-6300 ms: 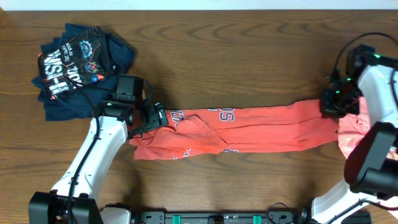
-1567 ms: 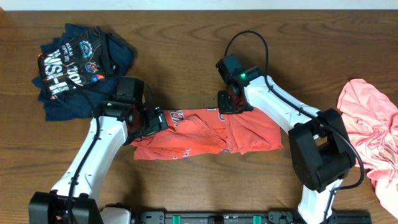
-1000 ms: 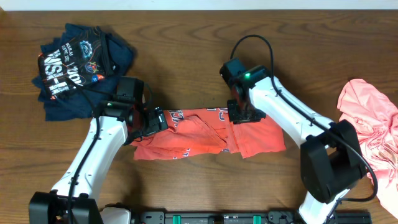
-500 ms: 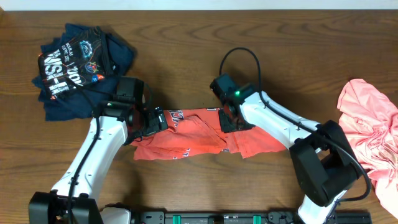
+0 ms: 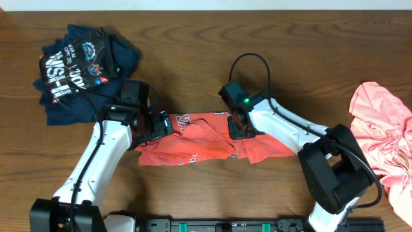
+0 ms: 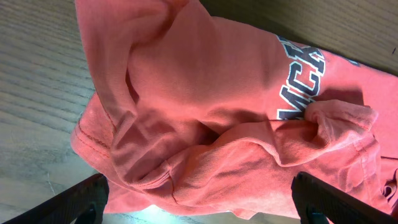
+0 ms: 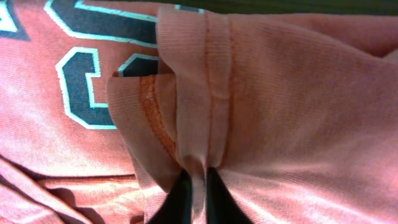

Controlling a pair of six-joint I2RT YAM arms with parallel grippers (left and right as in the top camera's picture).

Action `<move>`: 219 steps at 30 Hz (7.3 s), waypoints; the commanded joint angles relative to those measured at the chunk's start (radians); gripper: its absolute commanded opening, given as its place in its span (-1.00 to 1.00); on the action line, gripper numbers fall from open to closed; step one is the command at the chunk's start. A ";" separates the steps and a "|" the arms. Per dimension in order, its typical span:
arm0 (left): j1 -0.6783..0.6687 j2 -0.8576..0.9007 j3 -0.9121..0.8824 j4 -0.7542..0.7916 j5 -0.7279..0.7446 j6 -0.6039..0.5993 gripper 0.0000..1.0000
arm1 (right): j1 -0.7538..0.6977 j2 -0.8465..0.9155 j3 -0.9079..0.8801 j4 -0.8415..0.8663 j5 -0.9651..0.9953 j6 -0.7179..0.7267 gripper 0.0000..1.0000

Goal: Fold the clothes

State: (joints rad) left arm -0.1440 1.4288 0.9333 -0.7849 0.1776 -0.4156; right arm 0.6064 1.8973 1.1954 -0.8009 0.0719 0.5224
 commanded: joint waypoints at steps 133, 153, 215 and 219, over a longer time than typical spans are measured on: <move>-0.656 0.320 0.408 0.039 -0.106 -0.092 -0.81 | -0.520 -0.166 0.204 -0.485 -0.005 -0.303 -0.20; -0.656 0.320 0.408 0.030 -0.087 -0.082 -0.82 | -0.348 -0.145 -0.084 -0.210 -0.207 -0.299 -0.70; -0.348 0.418 0.412 0.052 0.051 0.044 0.14 | -0.205 -0.124 0.084 -0.237 -0.457 -0.351 -0.59; -0.348 0.457 0.412 0.040 0.051 0.044 0.13 | -0.223 -0.124 -0.011 -0.235 -0.334 -0.325 -0.59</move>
State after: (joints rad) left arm -0.4927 1.8645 1.3476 -0.7364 0.2134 -0.3870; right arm 0.3950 1.7676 1.2354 -1.0351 -0.3538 0.1905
